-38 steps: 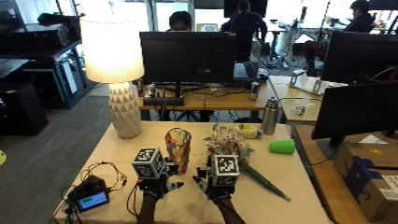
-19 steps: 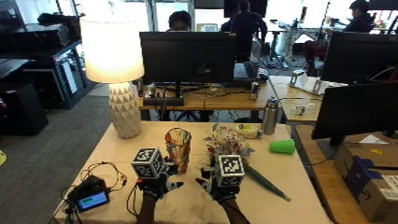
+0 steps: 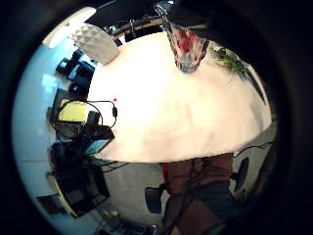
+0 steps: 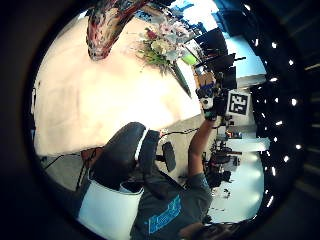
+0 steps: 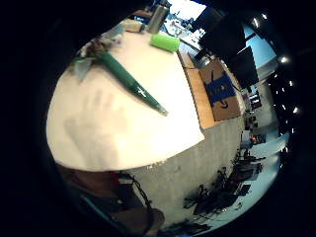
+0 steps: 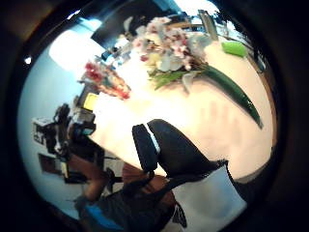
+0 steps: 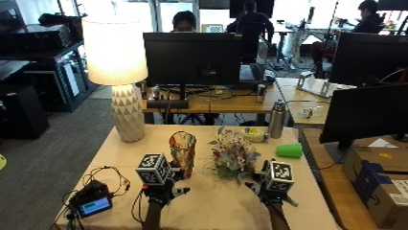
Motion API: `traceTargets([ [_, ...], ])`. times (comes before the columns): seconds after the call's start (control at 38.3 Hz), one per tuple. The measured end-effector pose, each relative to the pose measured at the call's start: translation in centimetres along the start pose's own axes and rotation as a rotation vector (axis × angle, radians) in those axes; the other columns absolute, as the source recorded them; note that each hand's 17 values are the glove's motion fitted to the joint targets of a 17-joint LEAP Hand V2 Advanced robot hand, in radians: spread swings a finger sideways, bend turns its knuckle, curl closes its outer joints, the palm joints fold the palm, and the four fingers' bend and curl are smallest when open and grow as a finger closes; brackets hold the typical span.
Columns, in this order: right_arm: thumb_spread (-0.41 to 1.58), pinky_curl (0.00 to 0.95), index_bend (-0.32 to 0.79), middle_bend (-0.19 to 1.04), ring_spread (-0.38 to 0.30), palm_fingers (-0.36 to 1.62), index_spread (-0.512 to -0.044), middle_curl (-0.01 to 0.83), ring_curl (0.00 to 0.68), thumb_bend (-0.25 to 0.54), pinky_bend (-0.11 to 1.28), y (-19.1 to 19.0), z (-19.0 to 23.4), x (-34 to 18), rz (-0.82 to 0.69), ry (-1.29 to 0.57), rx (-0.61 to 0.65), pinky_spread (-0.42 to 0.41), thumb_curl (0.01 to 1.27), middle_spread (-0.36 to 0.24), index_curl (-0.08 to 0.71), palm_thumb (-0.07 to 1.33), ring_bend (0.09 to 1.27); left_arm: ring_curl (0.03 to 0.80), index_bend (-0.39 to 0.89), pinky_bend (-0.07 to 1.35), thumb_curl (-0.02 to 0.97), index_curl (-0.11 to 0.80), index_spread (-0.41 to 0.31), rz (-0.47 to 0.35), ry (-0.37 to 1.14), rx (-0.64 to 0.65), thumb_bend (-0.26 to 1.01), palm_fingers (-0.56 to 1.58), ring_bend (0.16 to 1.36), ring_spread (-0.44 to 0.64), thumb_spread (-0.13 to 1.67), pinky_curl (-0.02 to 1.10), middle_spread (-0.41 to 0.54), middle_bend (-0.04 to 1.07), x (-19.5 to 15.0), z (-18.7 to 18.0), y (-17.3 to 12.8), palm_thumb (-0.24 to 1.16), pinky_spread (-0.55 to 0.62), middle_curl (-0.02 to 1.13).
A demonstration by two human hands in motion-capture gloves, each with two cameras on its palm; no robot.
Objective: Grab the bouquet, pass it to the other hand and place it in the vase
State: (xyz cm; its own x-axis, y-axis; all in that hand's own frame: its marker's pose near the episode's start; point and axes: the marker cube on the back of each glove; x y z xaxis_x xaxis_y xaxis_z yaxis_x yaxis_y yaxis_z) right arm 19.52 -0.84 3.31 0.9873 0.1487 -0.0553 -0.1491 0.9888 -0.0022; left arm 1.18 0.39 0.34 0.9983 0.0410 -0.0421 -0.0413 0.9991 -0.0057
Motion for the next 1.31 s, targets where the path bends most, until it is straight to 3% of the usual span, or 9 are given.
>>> traceTargets([
  [0.34,1.08,0.362,0.08,0.17,0.250,-0.12,-0.333,0.266,0.220,0.015,0.66,-5.6,11.2,8.5,0.140,-0.012,-0.237,0.354,0.28,0.117,0.141,0.45,0.29,0.254,0.11,0.56,0.282,0.201,-0.039,0.006,0.007,-0.016,-0.03,0.08,0.59,0.42,0.99,0.33,0.171,0.21,-0.3,0.5,-0.1,0.25,0.47,0.32],
  [0.52,1.11,0.362,0.09,0.21,0.229,-0.04,-0.322,0.285,0.236,0.047,0.66,-4.1,11.4,9.0,0.195,-0.064,-0.392,0.339,0.31,0.083,0.138,0.58,0.33,0.257,0.11,0.57,0.285,0.201,-0.039,-0.019,0.017,-0.027,-0.03,0.07,0.60,0.42,0.99,0.34,0.174,0.21,-0.8,0.3,0.3,0.25,0.47,0.33],
  [0.63,1.15,0.328,0.24,0.26,0.178,0.28,-0.313,0.308,0.244,0.093,0.58,-4.7,12.9,9.5,0.216,-0.118,-0.358,0.315,0.35,0.019,0.188,0.69,0.38,0.259,0.11,0.57,0.288,0.199,-0.033,-0.017,0.024,-0.019,-0.03,0.06,0.61,0.42,0.99,0.34,0.175,0.22,-1.1,0.7,-0.1,0.25,0.47,0.33],
  [0.76,1.18,0.299,0.43,0.25,0.128,0.47,-0.306,0.320,0.237,0.097,0.45,-6.0,14.5,10.1,0.209,-0.032,-0.270,0.301,0.36,-0.035,0.283,0.74,0.32,0.261,0.11,0.58,0.290,0.199,-0.029,-0.004,0.026,-0.013,-0.03,0.06,0.61,0.42,0.99,0.34,0.176,0.22,-1.5,1.1,-0.6,0.25,0.47,0.33],
  [0.89,1.18,0.306,0.44,0.21,0.046,0.72,-0.291,0.323,0.262,0.094,0.46,-5.1,12.4,9.2,0.213,0.083,-0.167,0.270,0.38,-0.070,0.323,0.78,0.35,0.262,0.12,0.58,0.293,0.200,-0.028,-0.008,0.032,-0.042,-0.03,0.06,0.61,0.42,0.99,0.34,0.177,0.22,-1.3,1.0,-0.1,0.25,0.46,0.34],
  [0.94,1.17,0.306,0.36,0.25,-0.006,0.91,-0.285,0.340,0.277,0.094,0.48,-5.1,12.1,9.0,0.207,0.109,-0.105,0.198,0.39,-0.082,0.312,0.81,0.41,0.263,0.12,0.59,0.294,0.201,-0.027,-0.010,0.038,-0.046,-0.03,0.06,0.62,0.42,0.99,0.34,0.177,0.22,-1.3,0.9,0.0,0.25,0.46,0.34],
  [1.02,1.12,0.352,0.13,0.38,-0.094,1.30,-0.281,0.393,0.333,0.085,0.61,-5.7,12.5,8.9,0.194,0.111,-0.025,-0.016,0.41,-0.118,0.276,0.84,0.55,0.264,0.11,0.59,0.295,0.200,-0.027,-0.014,0.047,-0.046,-0.03,0.05,0.62,0.42,0.99,0.34,0.177,0.22,-1.4,0.8,0.0,0.25,0.46,0.34],
  [1.07,1.07,0.375,0.09,0.45,-0.121,1.39,-0.274,0.429,0.387,0.068,0.63,-5.6,12.4,8.8,0.196,0.086,-0.009,-0.087,0.43,-0.127,0.279,0.85,0.66,0.264,0.11,0.59,0.295,0.200,-0.027,-0.012,0.052,-0.033,-0.03,0.05,0.62,0.42,0.99,0.34,0.177,0.22,-1.3,0.7,-0.2,0.25,0.46,0.34],
  [1.31,0.93,0.447,0.14,0.61,-0.172,1.40,-0.269,0.513,0.506,0.018,0.72,-5.6,9.5,7.9,0.257,-0.108,0.092,-0.219,0.49,-0.157,0.300,0.90,0.90,0.266,0.12,0.60,0.298,0.202,-0.026,0.021,0.099,0.057,-0.03,0.05,0.63,0.42,0.99,0.34,0.178,0.22,-0.8,-0.8,-2.0,0.25,0.46,0.34],
])
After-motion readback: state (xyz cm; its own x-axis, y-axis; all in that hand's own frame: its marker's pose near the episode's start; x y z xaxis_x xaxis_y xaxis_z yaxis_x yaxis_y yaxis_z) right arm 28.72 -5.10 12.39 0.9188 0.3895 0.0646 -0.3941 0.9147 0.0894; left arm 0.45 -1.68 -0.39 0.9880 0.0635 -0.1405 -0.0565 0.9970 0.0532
